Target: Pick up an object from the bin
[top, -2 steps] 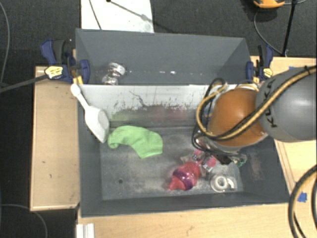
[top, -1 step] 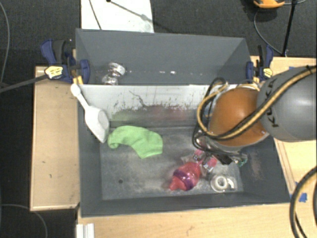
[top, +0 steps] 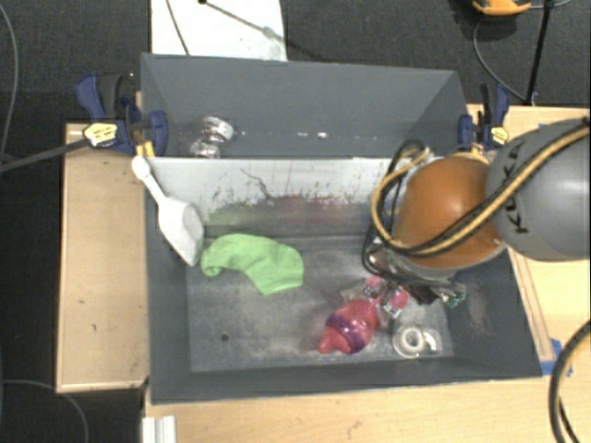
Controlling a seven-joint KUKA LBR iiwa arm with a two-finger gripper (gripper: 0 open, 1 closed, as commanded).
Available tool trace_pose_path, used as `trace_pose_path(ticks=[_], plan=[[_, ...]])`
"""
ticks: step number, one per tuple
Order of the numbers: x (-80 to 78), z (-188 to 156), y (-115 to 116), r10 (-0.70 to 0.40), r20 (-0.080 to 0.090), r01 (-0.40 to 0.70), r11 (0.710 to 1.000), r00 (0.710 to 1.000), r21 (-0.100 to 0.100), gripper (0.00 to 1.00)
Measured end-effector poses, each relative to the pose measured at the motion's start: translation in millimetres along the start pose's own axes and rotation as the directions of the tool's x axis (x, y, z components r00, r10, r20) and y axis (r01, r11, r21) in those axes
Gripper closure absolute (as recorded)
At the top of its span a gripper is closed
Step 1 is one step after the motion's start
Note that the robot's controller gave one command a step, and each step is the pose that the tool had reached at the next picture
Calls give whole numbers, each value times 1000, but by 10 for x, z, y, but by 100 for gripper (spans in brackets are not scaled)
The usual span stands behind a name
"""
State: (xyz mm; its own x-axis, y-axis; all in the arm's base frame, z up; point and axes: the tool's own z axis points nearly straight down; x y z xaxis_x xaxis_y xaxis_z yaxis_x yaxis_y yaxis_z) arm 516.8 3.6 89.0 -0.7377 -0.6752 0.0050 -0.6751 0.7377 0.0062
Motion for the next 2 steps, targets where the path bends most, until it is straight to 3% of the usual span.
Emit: trace_pose_path(ticks=[2], plan=[[-16,-350,-15,3,8,-3,1000,1000,8,100]])
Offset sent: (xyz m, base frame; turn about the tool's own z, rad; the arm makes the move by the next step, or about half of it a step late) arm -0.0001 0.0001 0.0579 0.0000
